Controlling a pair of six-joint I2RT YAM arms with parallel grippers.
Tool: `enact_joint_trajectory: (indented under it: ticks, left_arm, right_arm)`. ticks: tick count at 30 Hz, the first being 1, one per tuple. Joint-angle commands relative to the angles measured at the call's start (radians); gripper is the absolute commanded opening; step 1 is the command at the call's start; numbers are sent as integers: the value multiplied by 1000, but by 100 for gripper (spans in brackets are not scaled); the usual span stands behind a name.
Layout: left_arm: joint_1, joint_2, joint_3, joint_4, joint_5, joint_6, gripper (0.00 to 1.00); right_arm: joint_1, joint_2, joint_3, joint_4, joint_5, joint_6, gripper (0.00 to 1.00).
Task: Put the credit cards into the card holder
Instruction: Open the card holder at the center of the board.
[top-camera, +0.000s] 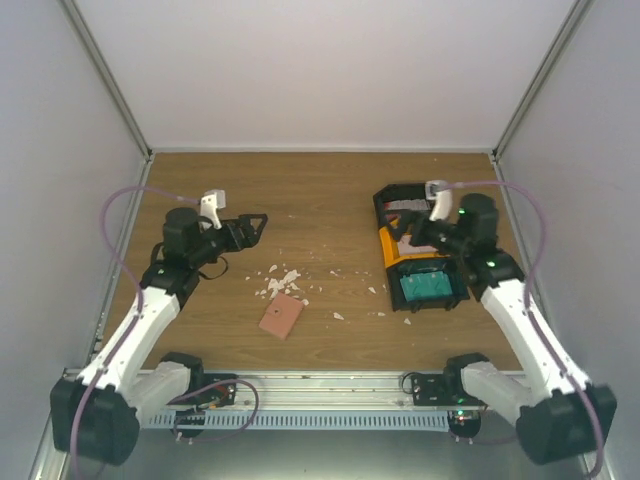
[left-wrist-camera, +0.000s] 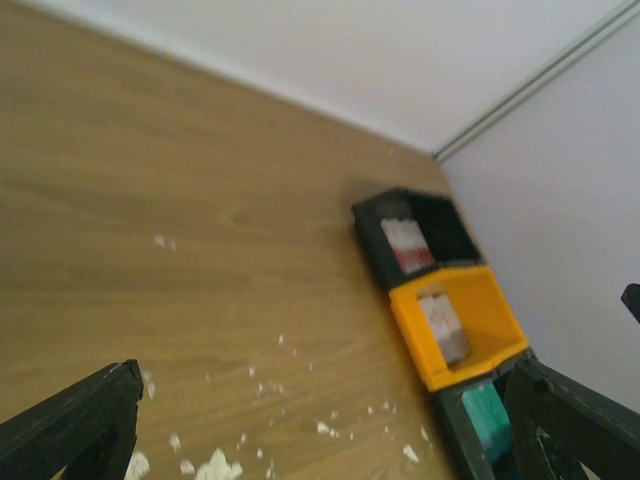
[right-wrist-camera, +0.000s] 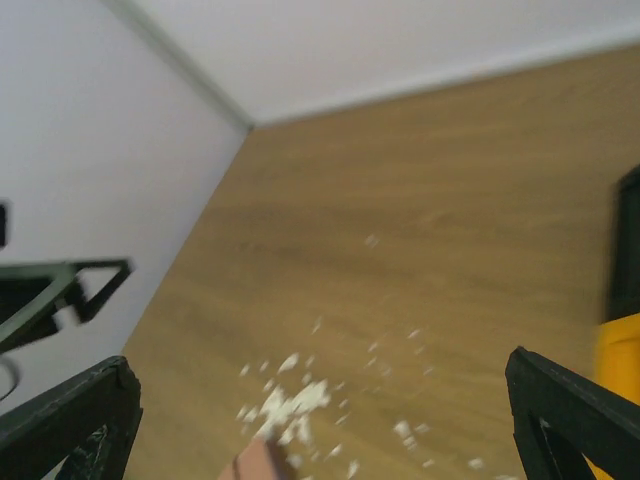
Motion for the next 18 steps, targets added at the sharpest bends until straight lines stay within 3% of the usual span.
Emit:
enact_joint_trajectory:
  ticks: [1,5,9,12,18]
  left_arm:
    - [-50,82,-40,7,13,-77,99]
    - [-87,140,-96,-1,-39,-143,99]
    - [-141,185,-151,-23,-117,-208,86]
    - [-186,201,-168,-89,-174,-242,79]
    - [-244,177,-197,-293,-224,-275,81]
  right_arm:
    - [220,113,-50,139,72,62,99]
    - [450,284,-56,164,183,102,89]
    - [618,482,-31,167,268,173,79]
    - [690,553,-43,194,279,227,77]
    - [749,620,-93,268,201,269,76]
